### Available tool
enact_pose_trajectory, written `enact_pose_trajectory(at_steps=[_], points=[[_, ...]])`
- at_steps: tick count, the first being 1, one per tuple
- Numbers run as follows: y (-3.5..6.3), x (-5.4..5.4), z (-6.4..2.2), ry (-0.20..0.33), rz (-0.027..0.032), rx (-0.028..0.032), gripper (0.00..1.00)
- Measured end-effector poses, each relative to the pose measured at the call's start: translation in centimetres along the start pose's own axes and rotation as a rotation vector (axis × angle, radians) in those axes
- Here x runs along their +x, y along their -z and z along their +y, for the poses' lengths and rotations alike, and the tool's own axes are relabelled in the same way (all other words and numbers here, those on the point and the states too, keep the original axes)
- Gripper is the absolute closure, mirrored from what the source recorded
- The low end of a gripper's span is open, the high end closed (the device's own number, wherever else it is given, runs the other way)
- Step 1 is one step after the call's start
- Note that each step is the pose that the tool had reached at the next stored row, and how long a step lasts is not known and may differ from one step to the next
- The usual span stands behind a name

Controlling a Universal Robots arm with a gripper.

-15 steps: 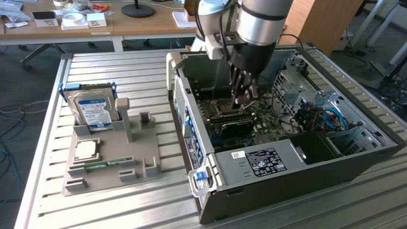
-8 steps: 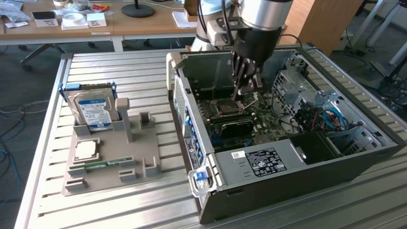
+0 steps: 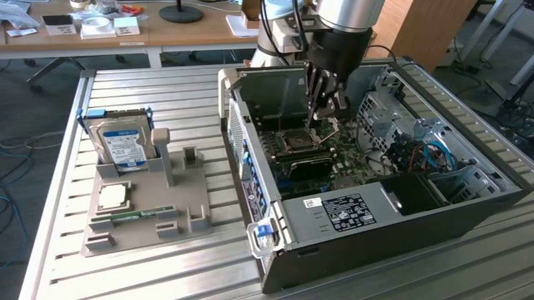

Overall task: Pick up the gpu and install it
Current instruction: 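Press down on the gpu until it lock into place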

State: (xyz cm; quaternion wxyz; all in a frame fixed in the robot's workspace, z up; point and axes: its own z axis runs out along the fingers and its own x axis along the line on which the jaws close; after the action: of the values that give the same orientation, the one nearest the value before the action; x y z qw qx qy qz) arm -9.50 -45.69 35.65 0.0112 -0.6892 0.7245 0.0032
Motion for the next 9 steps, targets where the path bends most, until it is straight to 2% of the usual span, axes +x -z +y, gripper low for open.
enact_pose_trajectory(at_steps=[9], points=[[0.21,-0.01,0.00,0.000,0.0001,0.0000,0.89]])
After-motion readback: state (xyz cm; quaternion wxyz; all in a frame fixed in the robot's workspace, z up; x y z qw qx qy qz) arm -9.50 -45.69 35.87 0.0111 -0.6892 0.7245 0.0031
